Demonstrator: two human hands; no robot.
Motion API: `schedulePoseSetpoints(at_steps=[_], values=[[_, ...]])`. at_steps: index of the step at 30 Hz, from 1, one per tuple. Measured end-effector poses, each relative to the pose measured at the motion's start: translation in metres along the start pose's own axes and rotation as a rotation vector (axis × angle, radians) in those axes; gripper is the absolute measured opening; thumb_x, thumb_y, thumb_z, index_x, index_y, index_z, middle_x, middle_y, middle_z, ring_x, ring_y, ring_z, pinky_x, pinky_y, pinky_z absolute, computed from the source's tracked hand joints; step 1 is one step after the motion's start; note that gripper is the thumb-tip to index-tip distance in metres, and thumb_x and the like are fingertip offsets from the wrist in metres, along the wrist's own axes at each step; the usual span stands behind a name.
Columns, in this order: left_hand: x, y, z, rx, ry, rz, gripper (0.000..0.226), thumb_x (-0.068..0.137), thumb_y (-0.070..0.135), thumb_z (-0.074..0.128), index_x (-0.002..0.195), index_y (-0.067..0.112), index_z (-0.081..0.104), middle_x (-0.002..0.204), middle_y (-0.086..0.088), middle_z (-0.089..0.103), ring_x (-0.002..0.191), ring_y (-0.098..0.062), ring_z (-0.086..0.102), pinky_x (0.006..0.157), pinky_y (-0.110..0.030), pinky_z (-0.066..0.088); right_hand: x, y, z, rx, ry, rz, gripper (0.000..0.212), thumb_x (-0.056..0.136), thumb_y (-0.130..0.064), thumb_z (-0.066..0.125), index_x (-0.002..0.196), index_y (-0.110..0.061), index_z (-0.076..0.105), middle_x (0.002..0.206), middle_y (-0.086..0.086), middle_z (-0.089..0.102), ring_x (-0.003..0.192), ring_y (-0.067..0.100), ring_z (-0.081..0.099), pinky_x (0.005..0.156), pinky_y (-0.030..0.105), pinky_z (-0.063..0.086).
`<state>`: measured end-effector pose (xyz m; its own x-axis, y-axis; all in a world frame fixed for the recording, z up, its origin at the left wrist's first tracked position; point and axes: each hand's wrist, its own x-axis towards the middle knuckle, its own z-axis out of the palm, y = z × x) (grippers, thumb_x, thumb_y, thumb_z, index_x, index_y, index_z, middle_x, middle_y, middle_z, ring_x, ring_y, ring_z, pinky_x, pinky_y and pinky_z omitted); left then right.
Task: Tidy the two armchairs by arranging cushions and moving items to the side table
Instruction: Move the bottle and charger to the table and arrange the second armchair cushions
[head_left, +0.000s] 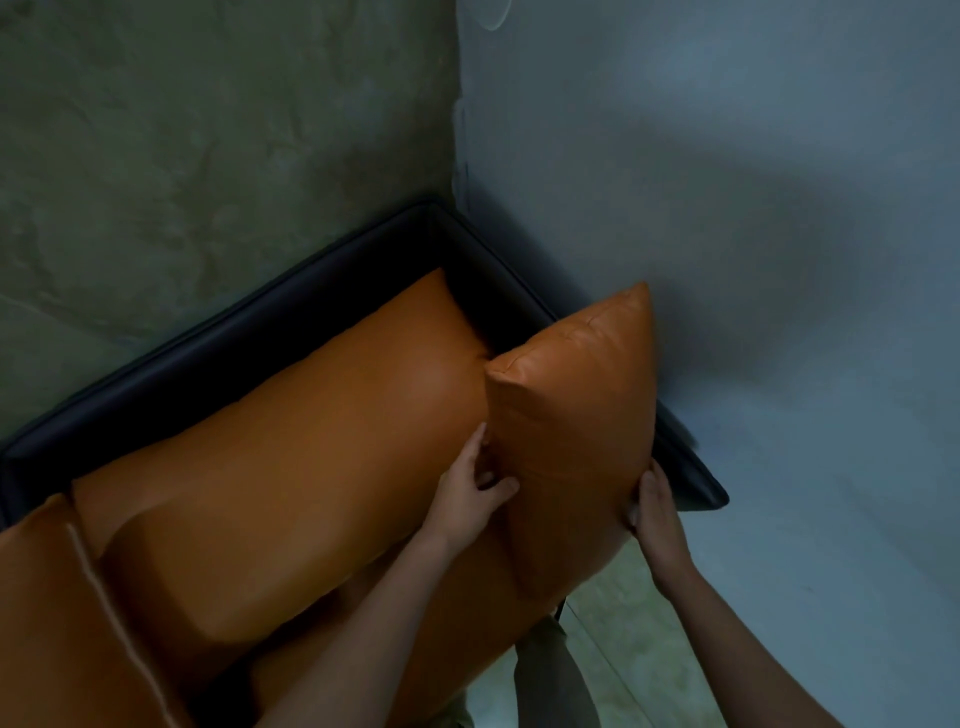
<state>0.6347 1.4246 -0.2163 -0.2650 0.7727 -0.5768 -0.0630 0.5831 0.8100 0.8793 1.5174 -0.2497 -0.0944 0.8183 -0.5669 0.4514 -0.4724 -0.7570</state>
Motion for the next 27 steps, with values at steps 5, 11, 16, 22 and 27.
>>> schedulePoseSetpoints(at_steps=[5,11,16,22,27], values=[[-0.001,-0.006,-0.010,-0.014,0.008,0.007,0.089,0.086,0.041,0.076,0.154,0.050,0.019,0.160,0.014,0.030,0.131,-0.016,0.051,0.102,-0.047,0.052,0.002,-0.008,-0.001,0.032,0.039,-0.115,0.072,0.097,-0.064,0.031,0.158,-0.026,0.027,0.159,0.001,0.038,0.142,0.020,0.041,0.108,0.034,0.037],[-0.007,-0.012,-0.029,0.016,0.020,0.083,0.077,0.089,0.046,0.072,0.149,0.055,0.025,0.146,0.025,0.037,0.115,0.007,0.053,0.090,-0.023,0.053,-0.019,-0.036,-0.008,-0.229,0.164,-0.453,0.050,0.103,-0.048,0.042,0.144,-0.021,0.050,0.138,-0.005,0.053,0.123,0.001,0.051,0.099,0.014,0.039],[-0.036,-0.021,-0.070,0.008,0.116,0.124,0.069,0.093,0.030,0.070,0.153,0.031,0.036,0.143,0.006,0.051,0.107,0.003,0.061,0.082,-0.018,0.051,-0.065,-0.070,-0.004,-0.260,0.114,-0.601,0.028,0.101,-0.037,0.055,0.129,-0.033,0.057,0.108,-0.022,0.061,0.095,-0.001,0.061,0.076,0.009,0.047],[-0.090,-0.046,-0.156,-0.066,0.282,0.132,0.062,0.094,0.031,0.069,0.148,0.032,0.040,0.129,0.017,0.053,0.106,0.003,0.061,0.078,-0.011,0.049,-0.100,-0.115,0.074,-0.322,-0.131,-0.703,0.030,0.098,-0.035,0.056,0.127,-0.028,0.059,0.097,-0.015,0.064,0.088,0.010,0.065,0.074,0.025,0.055],[-0.117,-0.084,-0.234,-0.095,0.460,0.075,0.061,0.094,0.016,0.068,0.149,0.016,0.040,0.127,0.005,0.055,0.102,-0.003,0.059,0.077,-0.009,0.047,-0.095,-0.152,0.161,-0.396,-0.360,-0.691,0.030,0.103,-0.036,0.053,0.132,-0.042,0.054,0.106,-0.019,0.060,0.092,0.010,0.064,0.073,0.034,0.058]])
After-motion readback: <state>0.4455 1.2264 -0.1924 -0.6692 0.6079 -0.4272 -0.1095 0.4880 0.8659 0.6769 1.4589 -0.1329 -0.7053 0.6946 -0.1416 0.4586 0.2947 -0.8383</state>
